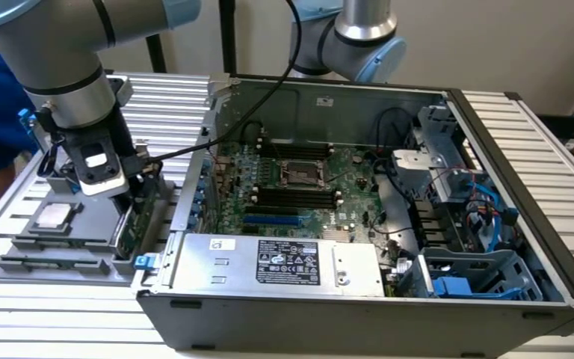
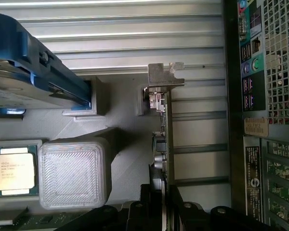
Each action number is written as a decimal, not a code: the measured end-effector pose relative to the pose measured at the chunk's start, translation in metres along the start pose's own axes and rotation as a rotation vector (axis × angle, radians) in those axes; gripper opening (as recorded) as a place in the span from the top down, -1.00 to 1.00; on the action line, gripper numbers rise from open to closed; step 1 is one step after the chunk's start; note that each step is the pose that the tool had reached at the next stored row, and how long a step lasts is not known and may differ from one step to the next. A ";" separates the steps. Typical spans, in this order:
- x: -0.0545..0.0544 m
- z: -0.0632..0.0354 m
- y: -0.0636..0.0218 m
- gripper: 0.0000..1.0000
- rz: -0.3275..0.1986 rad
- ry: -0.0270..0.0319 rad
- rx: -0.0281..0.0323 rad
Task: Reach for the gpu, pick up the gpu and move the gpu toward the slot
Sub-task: 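Pick up the gpu and move the gpu toward the slot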
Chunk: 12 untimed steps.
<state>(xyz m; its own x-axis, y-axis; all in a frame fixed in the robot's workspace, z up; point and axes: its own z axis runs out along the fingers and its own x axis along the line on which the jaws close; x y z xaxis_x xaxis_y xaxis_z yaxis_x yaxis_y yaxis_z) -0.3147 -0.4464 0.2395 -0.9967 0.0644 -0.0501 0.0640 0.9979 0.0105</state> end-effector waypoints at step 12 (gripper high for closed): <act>-0.001 -0.0074 -0.0003 0.47 0.000 0.0007 -0.0004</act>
<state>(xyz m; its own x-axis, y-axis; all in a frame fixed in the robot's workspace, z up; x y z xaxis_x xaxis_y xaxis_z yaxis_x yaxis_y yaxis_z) -0.3145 -0.4468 0.2469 -0.9967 0.0644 -0.0494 0.0640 0.9979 0.0109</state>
